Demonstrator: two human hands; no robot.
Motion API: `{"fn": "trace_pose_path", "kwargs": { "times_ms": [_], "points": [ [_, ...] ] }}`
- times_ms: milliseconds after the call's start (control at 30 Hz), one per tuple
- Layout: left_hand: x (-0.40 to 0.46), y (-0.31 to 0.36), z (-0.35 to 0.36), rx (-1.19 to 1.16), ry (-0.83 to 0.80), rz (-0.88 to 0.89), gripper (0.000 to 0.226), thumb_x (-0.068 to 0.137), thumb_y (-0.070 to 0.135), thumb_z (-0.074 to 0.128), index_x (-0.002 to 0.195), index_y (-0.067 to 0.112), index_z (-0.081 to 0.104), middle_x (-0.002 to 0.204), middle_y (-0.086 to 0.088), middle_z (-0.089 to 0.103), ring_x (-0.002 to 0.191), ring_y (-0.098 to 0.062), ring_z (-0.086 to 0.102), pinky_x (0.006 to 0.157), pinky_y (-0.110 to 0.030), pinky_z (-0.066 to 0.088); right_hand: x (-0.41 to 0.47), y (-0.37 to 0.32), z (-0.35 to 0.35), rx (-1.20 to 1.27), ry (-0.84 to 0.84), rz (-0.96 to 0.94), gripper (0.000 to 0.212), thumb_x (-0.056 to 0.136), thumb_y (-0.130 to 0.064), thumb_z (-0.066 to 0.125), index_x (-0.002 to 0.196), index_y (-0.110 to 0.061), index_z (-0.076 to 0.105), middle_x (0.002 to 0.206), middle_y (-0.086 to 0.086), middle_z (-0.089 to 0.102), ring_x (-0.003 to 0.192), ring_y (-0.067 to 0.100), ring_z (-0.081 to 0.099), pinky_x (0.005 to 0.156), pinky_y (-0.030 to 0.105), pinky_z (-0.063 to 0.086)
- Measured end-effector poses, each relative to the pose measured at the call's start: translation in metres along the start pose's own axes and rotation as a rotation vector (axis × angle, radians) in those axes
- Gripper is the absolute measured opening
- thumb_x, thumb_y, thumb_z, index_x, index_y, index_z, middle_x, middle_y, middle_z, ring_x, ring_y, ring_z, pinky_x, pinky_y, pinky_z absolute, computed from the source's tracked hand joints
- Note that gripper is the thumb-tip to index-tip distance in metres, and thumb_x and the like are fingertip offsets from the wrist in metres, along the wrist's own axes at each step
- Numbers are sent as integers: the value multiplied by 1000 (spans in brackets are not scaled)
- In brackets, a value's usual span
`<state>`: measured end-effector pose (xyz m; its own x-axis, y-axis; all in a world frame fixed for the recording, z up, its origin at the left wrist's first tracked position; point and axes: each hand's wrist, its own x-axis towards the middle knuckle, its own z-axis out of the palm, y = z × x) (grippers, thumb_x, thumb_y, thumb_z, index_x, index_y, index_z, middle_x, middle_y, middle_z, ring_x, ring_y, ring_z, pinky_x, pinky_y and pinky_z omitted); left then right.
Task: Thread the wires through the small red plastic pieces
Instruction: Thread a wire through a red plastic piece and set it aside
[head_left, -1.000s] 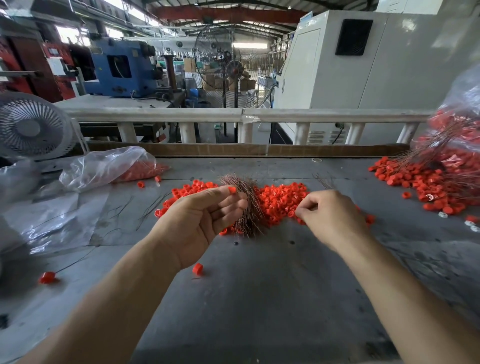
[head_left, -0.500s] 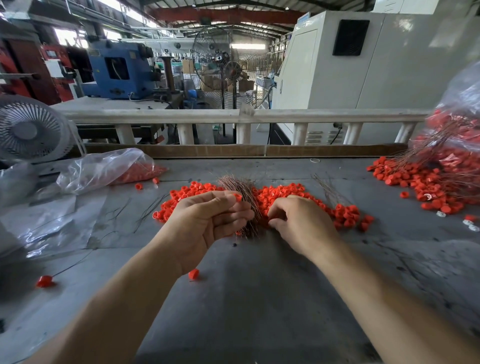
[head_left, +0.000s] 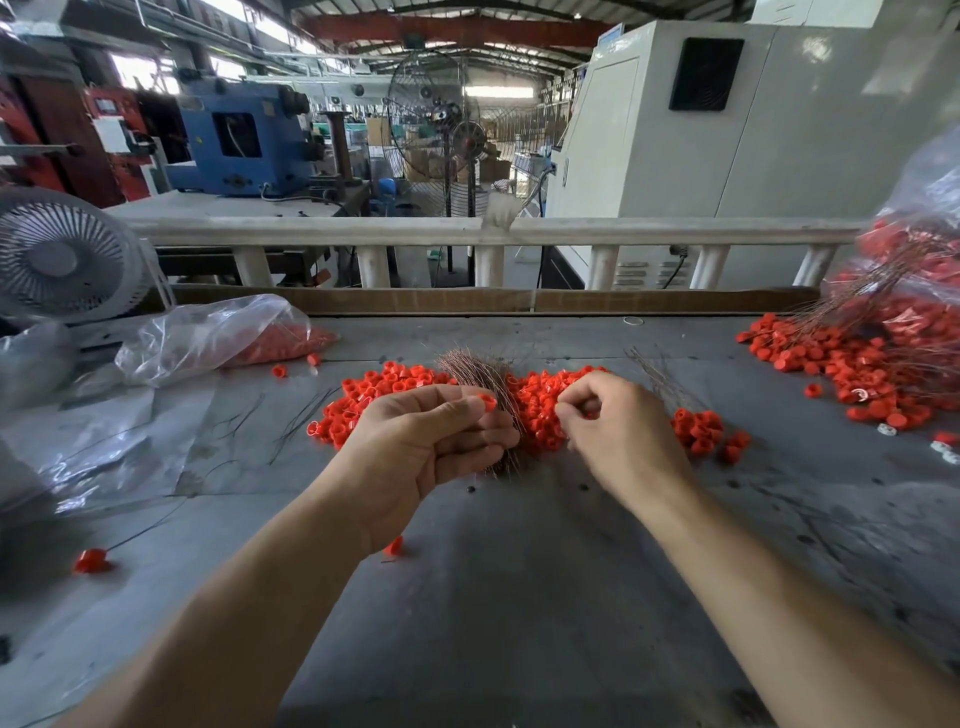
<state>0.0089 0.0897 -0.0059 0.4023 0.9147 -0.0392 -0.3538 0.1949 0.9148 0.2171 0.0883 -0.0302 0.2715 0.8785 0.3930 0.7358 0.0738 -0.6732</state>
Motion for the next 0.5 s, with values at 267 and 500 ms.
{"fn": "trace_pose_path", "kwargs": {
  "times_ms": [267, 500],
  "points": [
    [0, -2, 2, 6, -12, 16, 33, 79, 13, 71, 108, -3, 67, 94, -20, 75, 93, -32, 76, 75, -31, 64, -10, -19, -10, 475, -86, -3, 20, 91, -4, 72, 103, -20, 74, 85, 5, 73, 75, 13, 67, 61, 27, 58],
    [-2, -3, 2, 18, -14, 16, 38, 78, 15, 72, 110, -4, 67, 98, -25, 74, 91, -30, 77, 75, -32, 63, -20, -35, -7, 722, -187, -29, 26, 91, 8, 68, 95, -17, 73, 82, 0, 74, 75, 7, 69, 63, 19, 55]
  ]
}}
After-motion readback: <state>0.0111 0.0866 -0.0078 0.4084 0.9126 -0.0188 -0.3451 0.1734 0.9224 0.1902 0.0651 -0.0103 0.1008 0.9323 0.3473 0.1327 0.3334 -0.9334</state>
